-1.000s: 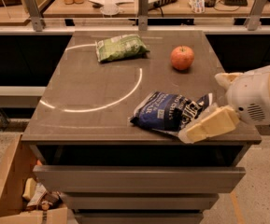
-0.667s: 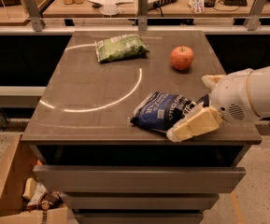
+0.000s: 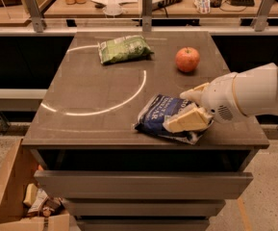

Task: Move blue chip bag near green jalapeno chip bag

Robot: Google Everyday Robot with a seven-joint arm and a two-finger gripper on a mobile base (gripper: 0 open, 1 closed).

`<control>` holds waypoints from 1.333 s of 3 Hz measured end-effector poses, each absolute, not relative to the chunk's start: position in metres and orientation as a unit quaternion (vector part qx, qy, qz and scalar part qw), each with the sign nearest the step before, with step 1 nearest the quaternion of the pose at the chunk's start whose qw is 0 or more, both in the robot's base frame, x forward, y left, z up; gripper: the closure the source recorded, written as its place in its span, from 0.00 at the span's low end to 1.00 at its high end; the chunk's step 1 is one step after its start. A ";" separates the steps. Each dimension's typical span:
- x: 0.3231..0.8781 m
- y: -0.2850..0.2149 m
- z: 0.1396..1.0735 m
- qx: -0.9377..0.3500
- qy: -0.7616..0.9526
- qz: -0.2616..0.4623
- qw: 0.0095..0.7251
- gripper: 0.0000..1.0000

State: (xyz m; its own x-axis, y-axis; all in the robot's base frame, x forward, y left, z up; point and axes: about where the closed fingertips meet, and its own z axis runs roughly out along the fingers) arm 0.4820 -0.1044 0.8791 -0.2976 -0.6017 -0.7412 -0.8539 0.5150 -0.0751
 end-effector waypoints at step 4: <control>0.568 -0.112 0.943 -0.427 0.766 0.089 0.472 1.00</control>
Offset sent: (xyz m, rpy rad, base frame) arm 0.0855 -0.0066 0.0435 -0.0119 -0.1404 -0.1143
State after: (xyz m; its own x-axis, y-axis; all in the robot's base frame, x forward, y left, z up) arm 0.5682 -0.1120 0.9429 -0.1897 -0.5702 -0.7993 -0.7389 0.6190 -0.2662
